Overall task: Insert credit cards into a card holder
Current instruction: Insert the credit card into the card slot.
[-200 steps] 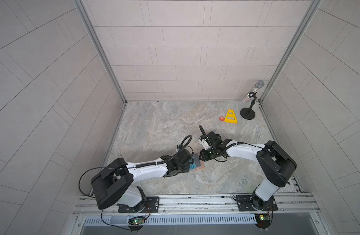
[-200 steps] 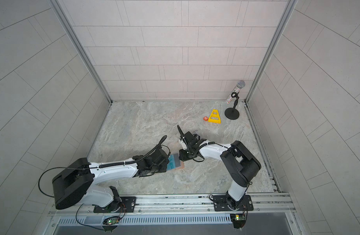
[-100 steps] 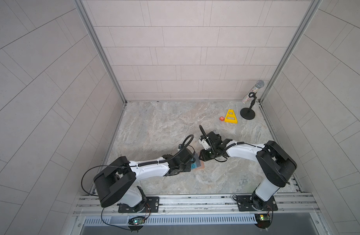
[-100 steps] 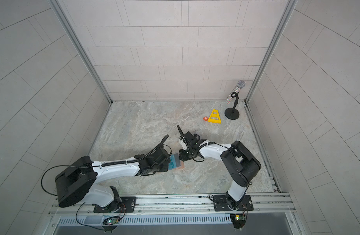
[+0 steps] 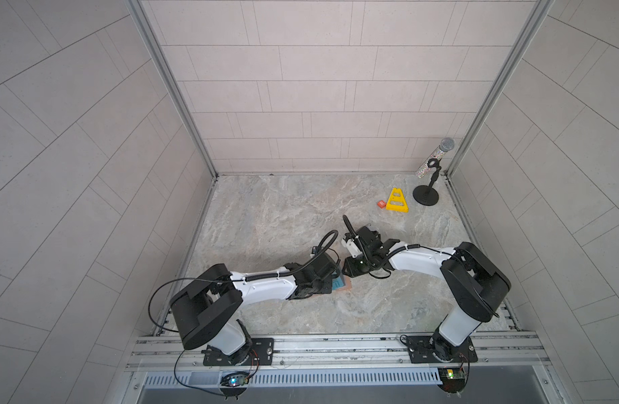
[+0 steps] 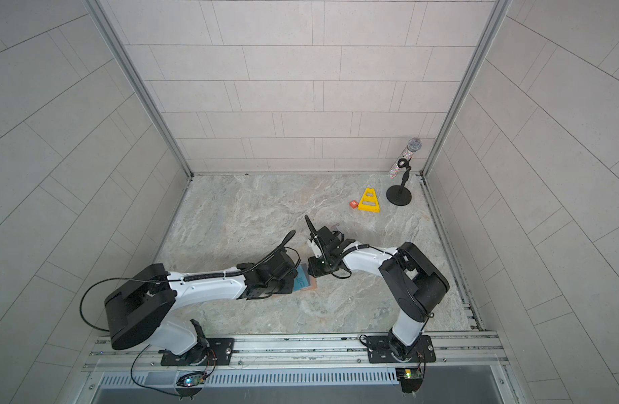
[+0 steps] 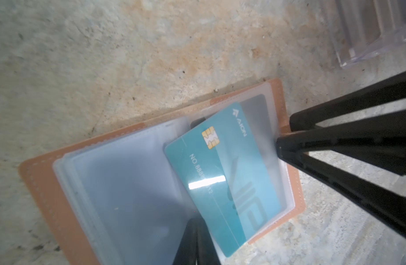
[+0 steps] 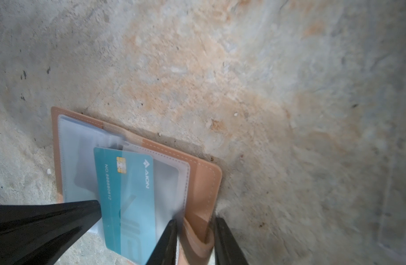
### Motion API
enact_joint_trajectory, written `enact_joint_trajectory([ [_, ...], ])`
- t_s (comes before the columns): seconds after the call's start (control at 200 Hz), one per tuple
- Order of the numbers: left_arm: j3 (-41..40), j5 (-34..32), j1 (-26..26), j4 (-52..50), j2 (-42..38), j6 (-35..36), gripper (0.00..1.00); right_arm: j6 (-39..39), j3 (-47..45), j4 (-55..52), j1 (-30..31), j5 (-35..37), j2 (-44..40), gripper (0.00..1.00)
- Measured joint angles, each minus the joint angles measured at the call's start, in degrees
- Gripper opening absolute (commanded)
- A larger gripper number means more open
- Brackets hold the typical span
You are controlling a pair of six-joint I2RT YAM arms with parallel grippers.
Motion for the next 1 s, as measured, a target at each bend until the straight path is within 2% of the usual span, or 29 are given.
enact_joint_trajectory([
  [0.3, 1.1, -0.6, 0.0, 0.0, 0.9, 0.5, 0.09, 0.1, -0.5, 0.7, 0.0, 0.0, -0.3, 0.3],
  [1.001, 3.2, -7.1, 0.0, -1.2, 2.6, 1.6, 0.08, 0.2, -0.9, 1.0, 0.0, 0.0, -0.5, 0.3],
])
